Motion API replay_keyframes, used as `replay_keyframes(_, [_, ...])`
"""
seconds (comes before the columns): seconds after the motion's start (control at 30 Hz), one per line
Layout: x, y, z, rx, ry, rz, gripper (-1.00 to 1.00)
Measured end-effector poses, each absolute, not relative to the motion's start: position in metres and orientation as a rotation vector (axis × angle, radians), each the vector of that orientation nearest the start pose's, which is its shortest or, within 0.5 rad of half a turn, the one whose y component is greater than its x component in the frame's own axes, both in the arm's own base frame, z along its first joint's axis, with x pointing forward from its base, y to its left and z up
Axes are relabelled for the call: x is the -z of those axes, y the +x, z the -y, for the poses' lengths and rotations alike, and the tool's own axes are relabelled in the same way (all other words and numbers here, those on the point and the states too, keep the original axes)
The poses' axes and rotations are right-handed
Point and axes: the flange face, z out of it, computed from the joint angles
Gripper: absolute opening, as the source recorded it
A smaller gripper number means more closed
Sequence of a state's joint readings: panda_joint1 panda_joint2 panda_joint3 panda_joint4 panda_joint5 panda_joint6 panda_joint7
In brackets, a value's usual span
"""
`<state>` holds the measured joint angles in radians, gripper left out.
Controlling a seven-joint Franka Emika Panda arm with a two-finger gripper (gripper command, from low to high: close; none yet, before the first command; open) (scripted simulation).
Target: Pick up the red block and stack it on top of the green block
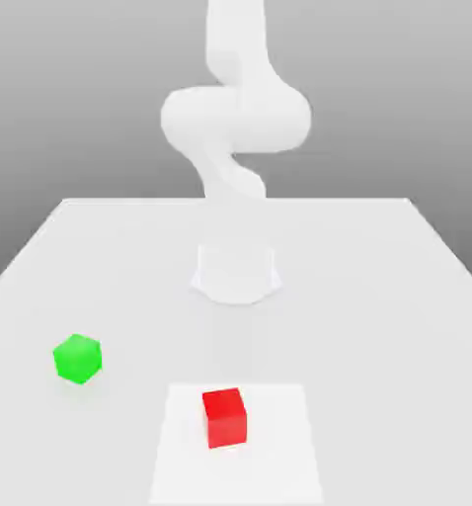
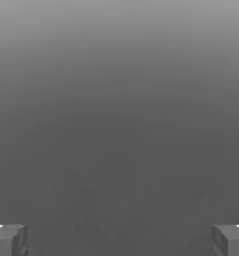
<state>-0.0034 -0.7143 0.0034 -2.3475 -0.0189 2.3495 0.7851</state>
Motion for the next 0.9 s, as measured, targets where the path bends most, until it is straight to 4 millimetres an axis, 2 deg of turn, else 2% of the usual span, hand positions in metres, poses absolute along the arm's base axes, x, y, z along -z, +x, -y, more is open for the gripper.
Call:
replay_keyframes(0.07, [-0.613, 0.407, 0.001, 0.877, -2.607, -1.033, 0.00])
replay_keyframes(0.17, [-0.542, 0.433, 0.004, 0.757, -2.711, -1.025, 0.00])
replay_keyframes(0.33, [-0.425, 0.450, 0.010, 0.532, -2.854, -0.995, 0.00])
replay_keyframes(0.47, [-0.334, 0.441, 0.015, 0.331, -2.941, -0.957, 0.00])
replay_keyframes(0.63, [-0.232, 0.405, 0.016, 0.064, -3.008, -0.893, 0.00])
replay_keyframes(0.7, [-0.204, 0.397, 0.016, 0.016, -3.014, -0.880, 0.00])
replay_keyframes(0.87, [-0.151, 0.394, 0.016, 0.001, -3.016, -0.877, 0.00])
replay_keyframes(0.9, [-0.145, 0.393, 0.016, 0.000, -3.017, -0.877, -1.00])
